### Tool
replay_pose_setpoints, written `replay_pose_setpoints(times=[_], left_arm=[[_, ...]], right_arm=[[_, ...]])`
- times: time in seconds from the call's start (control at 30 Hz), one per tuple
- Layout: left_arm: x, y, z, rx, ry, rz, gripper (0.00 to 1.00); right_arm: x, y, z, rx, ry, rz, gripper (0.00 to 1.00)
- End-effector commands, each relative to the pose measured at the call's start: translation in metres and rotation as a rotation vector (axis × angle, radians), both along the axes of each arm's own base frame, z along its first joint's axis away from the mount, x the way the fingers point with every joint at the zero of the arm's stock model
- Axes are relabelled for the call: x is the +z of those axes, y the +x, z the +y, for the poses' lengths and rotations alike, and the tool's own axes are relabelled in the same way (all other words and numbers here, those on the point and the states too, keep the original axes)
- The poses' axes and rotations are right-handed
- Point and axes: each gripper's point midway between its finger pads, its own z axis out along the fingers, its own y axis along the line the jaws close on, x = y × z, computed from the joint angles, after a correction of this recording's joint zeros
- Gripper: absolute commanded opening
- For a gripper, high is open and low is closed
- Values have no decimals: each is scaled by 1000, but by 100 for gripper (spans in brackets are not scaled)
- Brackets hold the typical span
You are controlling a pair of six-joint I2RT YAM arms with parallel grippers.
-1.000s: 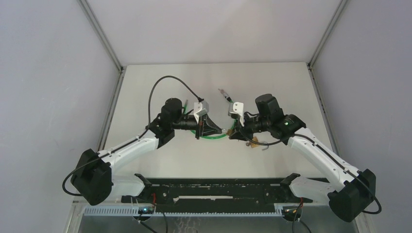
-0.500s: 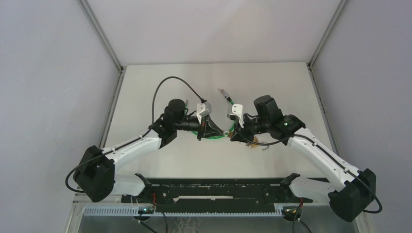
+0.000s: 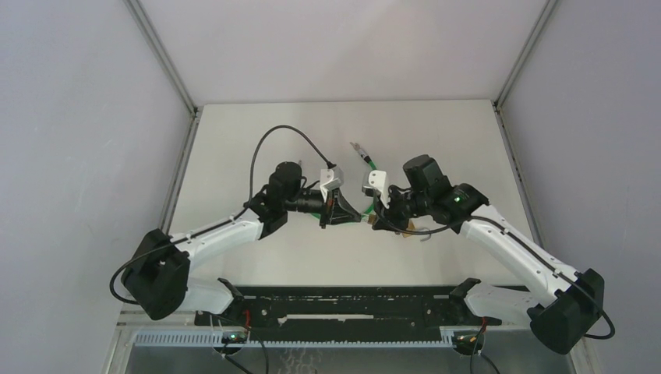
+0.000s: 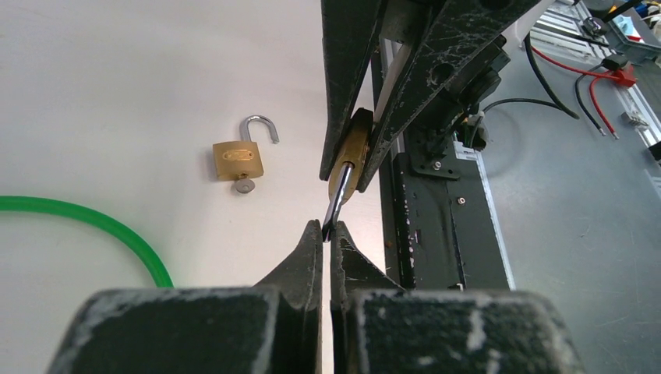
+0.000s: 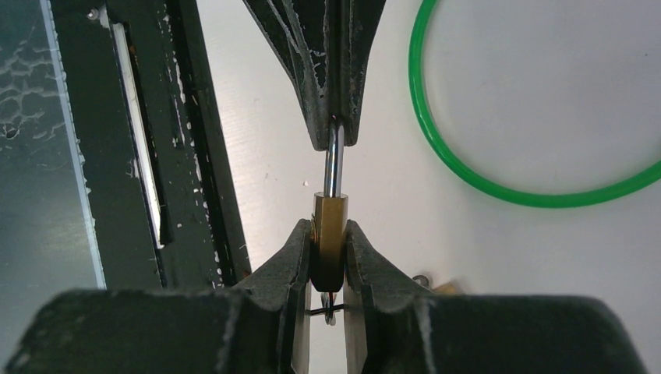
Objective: Lock with the key
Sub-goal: Lock the lock.
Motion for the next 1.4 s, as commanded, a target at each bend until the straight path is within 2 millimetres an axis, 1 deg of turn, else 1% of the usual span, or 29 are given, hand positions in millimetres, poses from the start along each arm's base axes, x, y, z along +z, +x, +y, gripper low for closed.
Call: replay_pose_setpoints(times=[0.0, 0.13, 0.23, 0.37, 0.57, 0.73, 0.87, 0.93, 1.03, 1.17, 1.27, 1.37], left_arm=[[-1, -43, -19, -155, -30, 33, 0], [9, -46, -22, -163, -74, 41, 0], [10, -49, -26, -178, -76, 47, 1], [11, -59, -30, -214, -76, 54, 0], [12, -65, -33, -236, -77, 59, 1], [22, -70, -35, -259, -112, 71, 1], [36, -75, -37, -288, -164, 86, 0], [39, -78, -37, -299, -174, 89, 0], [35, -81, -38, -308, -168, 93, 0], [27, -79, -34, -299, -140, 65, 0], [23, -71, -25, -285, -112, 16, 1], [26, -59, -12, -274, -79, -67, 11]], right_arm=[[101, 15, 60, 165, 324, -299, 0], [101, 15, 61, 162, 318, -309, 0], [102, 15, 61, 160, 316, -320, 0], [102, 18, 60, 142, 306, -331, 0], [102, 19, 61, 137, 303, -334, 0], [98, 20, 64, 132, 289, -337, 0], [99, 22, 64, 118, 286, -348, 0], [100, 24, 64, 108, 285, -350, 0], [100, 24, 64, 109, 288, -348, 0], [96, 24, 61, 112, 278, -340, 0], [88, 22, 57, 137, 253, -329, 0], [74, 15, 51, 185, 216, -300, 0]])
